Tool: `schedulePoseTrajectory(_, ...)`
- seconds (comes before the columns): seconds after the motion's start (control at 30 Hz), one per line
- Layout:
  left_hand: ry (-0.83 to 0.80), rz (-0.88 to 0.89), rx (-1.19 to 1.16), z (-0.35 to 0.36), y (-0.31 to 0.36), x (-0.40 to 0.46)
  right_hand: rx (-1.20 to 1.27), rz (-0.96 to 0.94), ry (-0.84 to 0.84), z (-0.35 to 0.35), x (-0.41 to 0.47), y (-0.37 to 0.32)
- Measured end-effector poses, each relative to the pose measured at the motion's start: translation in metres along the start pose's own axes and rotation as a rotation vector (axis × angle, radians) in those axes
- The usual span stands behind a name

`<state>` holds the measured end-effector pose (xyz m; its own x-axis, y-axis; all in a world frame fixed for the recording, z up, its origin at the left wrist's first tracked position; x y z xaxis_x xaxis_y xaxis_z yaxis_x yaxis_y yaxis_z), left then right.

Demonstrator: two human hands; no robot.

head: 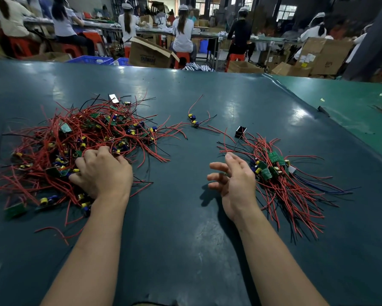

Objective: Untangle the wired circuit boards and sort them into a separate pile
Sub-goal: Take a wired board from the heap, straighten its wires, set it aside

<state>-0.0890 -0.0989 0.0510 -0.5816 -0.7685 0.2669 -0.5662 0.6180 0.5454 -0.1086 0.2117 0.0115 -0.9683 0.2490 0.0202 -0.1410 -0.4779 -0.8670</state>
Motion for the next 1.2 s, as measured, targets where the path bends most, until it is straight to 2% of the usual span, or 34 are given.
schedulePoseTrajectory(0.13,-0.017,0.003,0.072,0.005,0.002,0.002,-0.016,-0.001,-0.025,0.001,0.000,0.001)
schedulePoseTrajectory(0.27,0.067,0.045,-0.026,-0.003,0.007,-0.002,-0.026,-0.006,-0.044,0.002,-0.001,0.000)
schedulePoseTrajectory(0.47,0.261,0.189,-0.217,-0.032,0.022,-0.026,-0.058,-0.004,-0.065,0.004,0.001,0.003)
schedulePoseTrajectory(0.63,0.291,0.402,-0.342,-0.042,0.049,-0.057,-0.246,-0.016,-0.237,0.021,-0.006,0.013)
schedulePoseTrajectory(0.73,0.184,0.602,-0.451,-0.039,0.068,-0.074,-0.419,-0.114,-0.318,0.028,-0.011,0.014)
schedulePoseTrajectory(0.87,-0.162,0.856,-0.575,-0.022,0.094,-0.103,-0.523,-0.207,-0.476,0.040,-0.017,0.013)
schedulePoseTrajectory(1.0,-0.431,0.861,-0.711,-0.011,0.101,-0.120,-0.584,-0.267,-0.379,0.034,-0.014,0.006)
schedulePoseTrajectory(1.07,-0.531,0.840,-0.760,-0.005,0.101,-0.124,-0.505,-0.228,-0.303,0.026,-0.011,0.003)
schedulePoseTrajectory(1.2,-0.585,0.831,-0.690,0.009,0.102,-0.125,-0.267,-0.102,-0.237,0.019,-0.007,0.007)
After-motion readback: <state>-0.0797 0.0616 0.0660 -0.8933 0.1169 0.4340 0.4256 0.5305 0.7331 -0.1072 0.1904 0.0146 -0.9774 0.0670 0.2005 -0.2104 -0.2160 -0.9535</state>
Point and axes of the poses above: each hand's wrist, its own x-axis towards the middle knuckle, its own z-axis out of the palm, y = z × x, the point moved 10 cm from there along x, towards the middle knuckle, and after that the axes turned 7 degrees about -z, right-handed, at the moved point
